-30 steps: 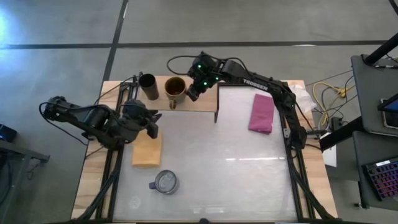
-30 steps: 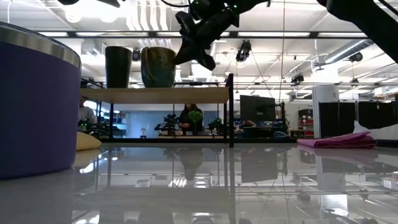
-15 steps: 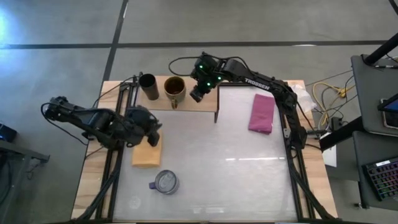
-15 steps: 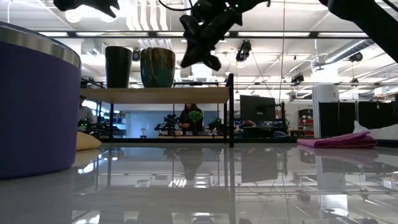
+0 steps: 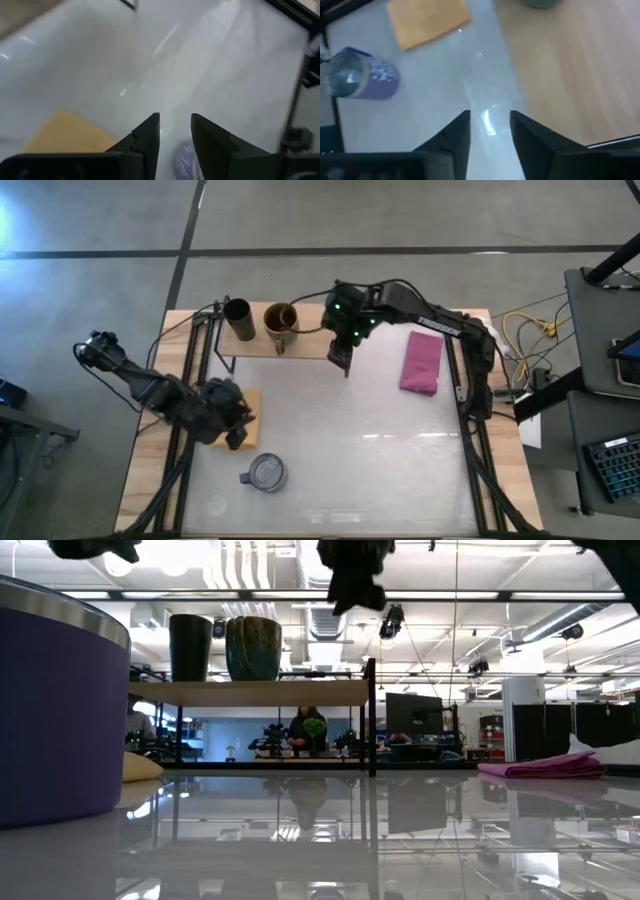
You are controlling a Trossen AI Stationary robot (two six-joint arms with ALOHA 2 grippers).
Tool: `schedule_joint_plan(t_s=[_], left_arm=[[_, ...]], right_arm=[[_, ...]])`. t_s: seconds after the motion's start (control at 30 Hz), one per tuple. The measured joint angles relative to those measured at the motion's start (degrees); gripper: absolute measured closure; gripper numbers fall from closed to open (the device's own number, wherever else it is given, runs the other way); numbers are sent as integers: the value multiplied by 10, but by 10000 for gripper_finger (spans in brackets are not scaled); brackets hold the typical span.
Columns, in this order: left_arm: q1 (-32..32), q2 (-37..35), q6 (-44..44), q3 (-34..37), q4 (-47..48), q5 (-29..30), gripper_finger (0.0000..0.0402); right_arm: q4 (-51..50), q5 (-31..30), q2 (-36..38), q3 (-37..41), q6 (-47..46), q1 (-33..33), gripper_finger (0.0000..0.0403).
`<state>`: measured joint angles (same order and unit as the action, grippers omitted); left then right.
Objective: Stack small to large cups/mugs on shelf
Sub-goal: Put the purple mug on the shelf
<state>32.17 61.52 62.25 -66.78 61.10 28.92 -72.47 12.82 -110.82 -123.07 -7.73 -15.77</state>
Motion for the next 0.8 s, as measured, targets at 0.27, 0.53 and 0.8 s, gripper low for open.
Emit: schedule_joint_plan(t_s=[0.27,0.53,0.8], left_arm=[[110,7,98,6,84,-18,305],[194,68,154,9,84,-32,305],[253,161,217,9,34,-53,305]], right_arm=[[3,-44,68,1,-42,43,227],[-11,-95,128,6,-94,68,228],[-23,-116,157,14,-114,78,229]])
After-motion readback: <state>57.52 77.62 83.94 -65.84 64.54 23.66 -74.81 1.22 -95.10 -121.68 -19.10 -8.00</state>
